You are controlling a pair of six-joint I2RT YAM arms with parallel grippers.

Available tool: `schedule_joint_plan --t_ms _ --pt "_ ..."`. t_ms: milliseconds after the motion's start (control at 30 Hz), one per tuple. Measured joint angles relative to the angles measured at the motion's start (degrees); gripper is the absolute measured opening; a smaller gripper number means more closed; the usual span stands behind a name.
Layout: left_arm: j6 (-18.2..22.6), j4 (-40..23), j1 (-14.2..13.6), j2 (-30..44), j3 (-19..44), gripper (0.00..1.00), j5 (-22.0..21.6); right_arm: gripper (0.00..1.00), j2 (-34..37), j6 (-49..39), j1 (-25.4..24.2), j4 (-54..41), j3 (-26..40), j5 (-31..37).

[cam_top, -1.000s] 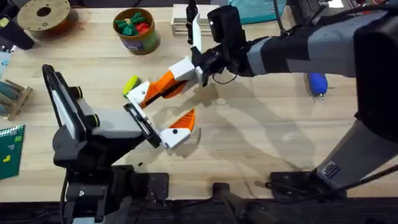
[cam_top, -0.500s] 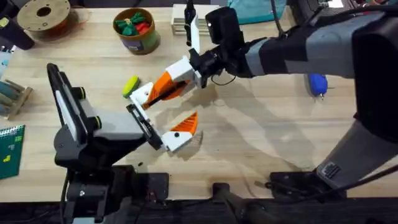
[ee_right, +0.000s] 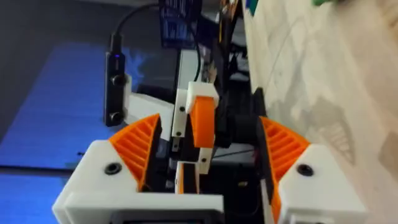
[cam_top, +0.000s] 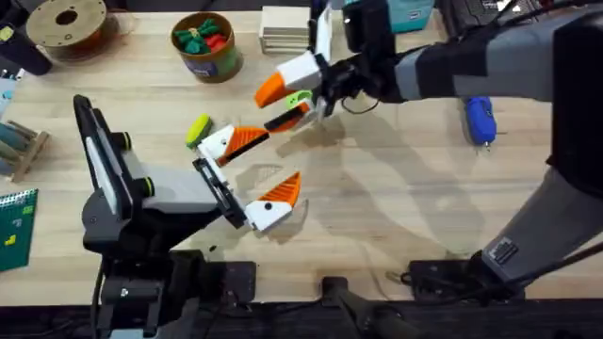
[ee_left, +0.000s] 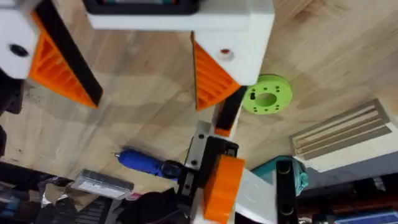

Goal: Pick up the gripper from the table and insert it into the empty holder that is missing its gripper. Then pick up a screw, insert it into the mounting hole, and use the screwdriver to tighten it. Finally, clean up the table by picking up the vegetable and placing it into the bucket.

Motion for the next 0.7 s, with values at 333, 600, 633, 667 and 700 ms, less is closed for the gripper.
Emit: schedule_joint_plan --t_ms 333,600,633,667,700 --pt "0.00 0.00 0.00 0.01 0.00 0.927 0.04 0.838 -0.01 -7.02 -7.45 -0.23 0.00 3.36" --pt "0.01 0.00 0.00 0.01 0.00 0.928 0.04 0.840 -0.01 -23.86 -12.83 -18.88 1.79 21.79" --pt "0.00 0.00 0.00 0.00 0.00 0.928 0.04 0.841 0.00 -26.02 -12.89 -22.34 2.65 23.62" --pt "0.00 0.00 0.00 0.02 0.00 0.927 0.05 0.840 0.00 -28.59 -12.89 -26.59 3.96 25.74" --pt "0.00 0.00 0.00 0.00 0.00 0.927 0.05 0.840 0.00 -30.95 -12.86 -30.25 5.33 27.73"
